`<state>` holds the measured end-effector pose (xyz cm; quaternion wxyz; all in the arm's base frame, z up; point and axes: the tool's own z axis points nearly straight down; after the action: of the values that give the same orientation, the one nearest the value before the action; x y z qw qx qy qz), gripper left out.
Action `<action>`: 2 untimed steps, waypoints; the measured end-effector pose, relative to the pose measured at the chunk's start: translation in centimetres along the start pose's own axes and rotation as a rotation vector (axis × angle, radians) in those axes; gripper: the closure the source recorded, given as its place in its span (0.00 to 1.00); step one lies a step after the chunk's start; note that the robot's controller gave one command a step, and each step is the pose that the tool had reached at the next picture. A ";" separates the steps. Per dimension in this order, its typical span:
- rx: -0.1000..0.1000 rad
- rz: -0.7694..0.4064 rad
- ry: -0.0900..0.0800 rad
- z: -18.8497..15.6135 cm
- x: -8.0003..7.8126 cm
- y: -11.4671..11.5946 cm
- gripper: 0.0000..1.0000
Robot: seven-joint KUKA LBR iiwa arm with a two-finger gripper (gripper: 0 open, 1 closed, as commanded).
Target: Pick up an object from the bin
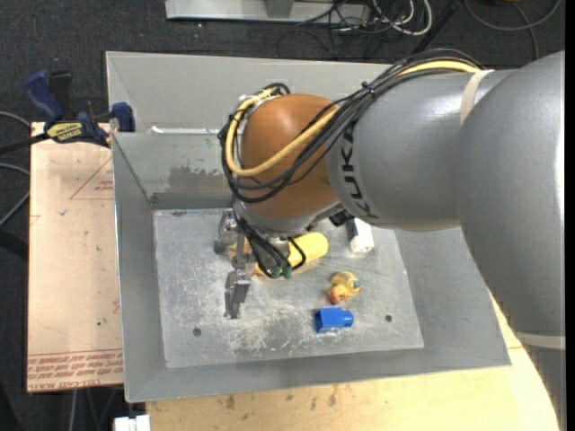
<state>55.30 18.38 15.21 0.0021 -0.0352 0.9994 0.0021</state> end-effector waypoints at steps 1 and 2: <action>0.002 -0.042 0.000 3.3 -3.0 -6.2 0.00; 0.001 -0.044 -0.010 4.7 -3.9 -9.0 0.00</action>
Offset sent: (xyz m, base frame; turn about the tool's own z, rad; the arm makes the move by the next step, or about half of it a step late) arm 0.0220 -0.0752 -0.0626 -0.0560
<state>59.83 9.70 10.51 0.0072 -0.0573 0.9983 0.0015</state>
